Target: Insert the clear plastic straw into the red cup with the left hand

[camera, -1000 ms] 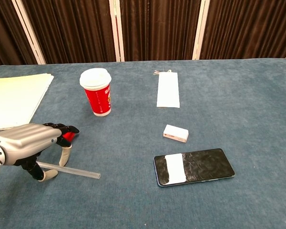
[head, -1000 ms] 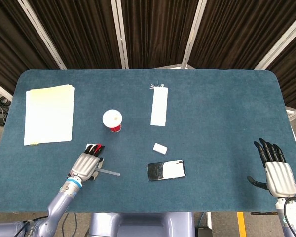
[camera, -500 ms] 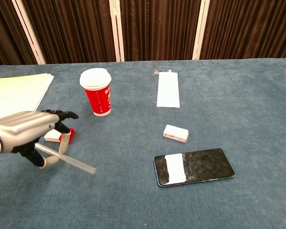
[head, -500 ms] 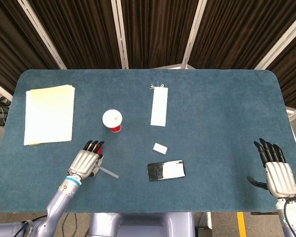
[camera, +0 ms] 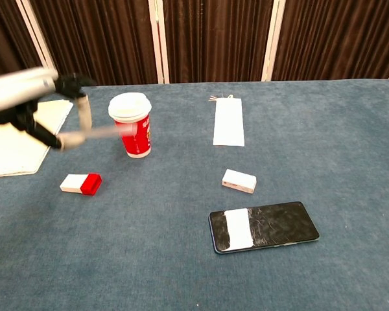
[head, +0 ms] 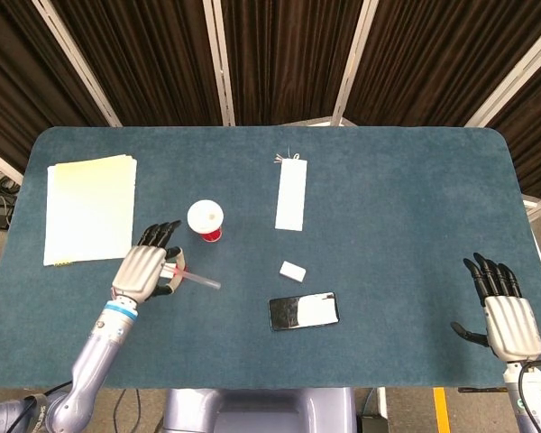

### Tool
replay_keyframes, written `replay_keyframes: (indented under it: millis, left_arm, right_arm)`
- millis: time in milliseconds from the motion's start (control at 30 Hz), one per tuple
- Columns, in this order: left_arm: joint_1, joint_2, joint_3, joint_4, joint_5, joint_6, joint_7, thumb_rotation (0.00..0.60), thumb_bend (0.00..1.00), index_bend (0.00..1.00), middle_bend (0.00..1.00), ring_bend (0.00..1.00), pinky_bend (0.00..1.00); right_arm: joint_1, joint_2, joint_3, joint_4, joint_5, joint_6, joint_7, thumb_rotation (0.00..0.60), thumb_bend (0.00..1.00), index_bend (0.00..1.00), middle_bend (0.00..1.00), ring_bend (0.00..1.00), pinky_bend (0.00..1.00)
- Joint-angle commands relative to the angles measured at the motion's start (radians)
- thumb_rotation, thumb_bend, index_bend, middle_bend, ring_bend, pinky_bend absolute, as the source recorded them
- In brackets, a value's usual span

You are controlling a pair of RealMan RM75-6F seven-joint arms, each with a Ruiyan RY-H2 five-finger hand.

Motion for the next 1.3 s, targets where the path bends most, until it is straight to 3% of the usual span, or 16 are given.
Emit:
replay_keyframes:
  millis: [33, 267, 367, 567, 800, 1300]
  left_arm:
    - [0.001, 0.049, -0.1, -0.098, -0.074, -0.004, -0.14, 0.6, 0.41, 0.57, 0.0, 0.0, 0.0]
    - [-0.036, 0.063, -0.235, -0.133, -0.23, -0.051, -0.309, 0.6, 0.41, 0.57, 0.0, 0.0, 0.0]
    - [-0.063, 0.048, -0.288, -0.092, -0.279, -0.094, -0.397, 0.6, 0.42, 0.57, 0.0, 0.0, 0.0]
    - [-0.1, 0.006, -0.344, 0.009, -0.308, -0.177, -0.557, 0.6, 0.41, 0.57, 0.0, 0.0, 0.0]
    - [-0.156, -0.051, -0.358, 0.153, -0.319, -0.237, -0.641, 0.6, 0.41, 0.57, 0.0, 0.0, 0.0]
    - [-0.187, -0.107, -0.339, 0.309, -0.266, -0.308, -0.771, 0.6, 0.42, 0.57, 0.0, 0.0, 0.0]
  right_arm:
    - [0.0, 0.0, 0.0, -0.001, 0.001, -0.001, 0.001, 0.6, 0.12, 0.0, 0.0, 0.0, 0.0]
    - [0.004, 0.001, 0.003, -0.003, 0.014, -0.014, 0.008, 0.6, 0.13, 0.0, 0.0, 0.0, 0.0]
    - [0.007, 0.001, 0.005, -0.004, 0.024, -0.024, 0.012, 0.6, 0.13, 0.0, 0.0, 0.0, 0.0]
    - [0.008, 0.005, 0.008, -0.009, 0.036, -0.032, 0.02, 0.6, 0.13, 0.0, 0.0, 0.0, 0.0]
    - [0.009, 0.011, 0.009, -0.016, 0.045, -0.041, 0.034, 0.6, 0.13, 0.0, 0.0, 0.0, 0.0]
    - [0.01, 0.016, 0.011, -0.024, 0.058, -0.051, 0.044, 0.6, 0.12, 0.0, 0.0, 0.0, 0.0]
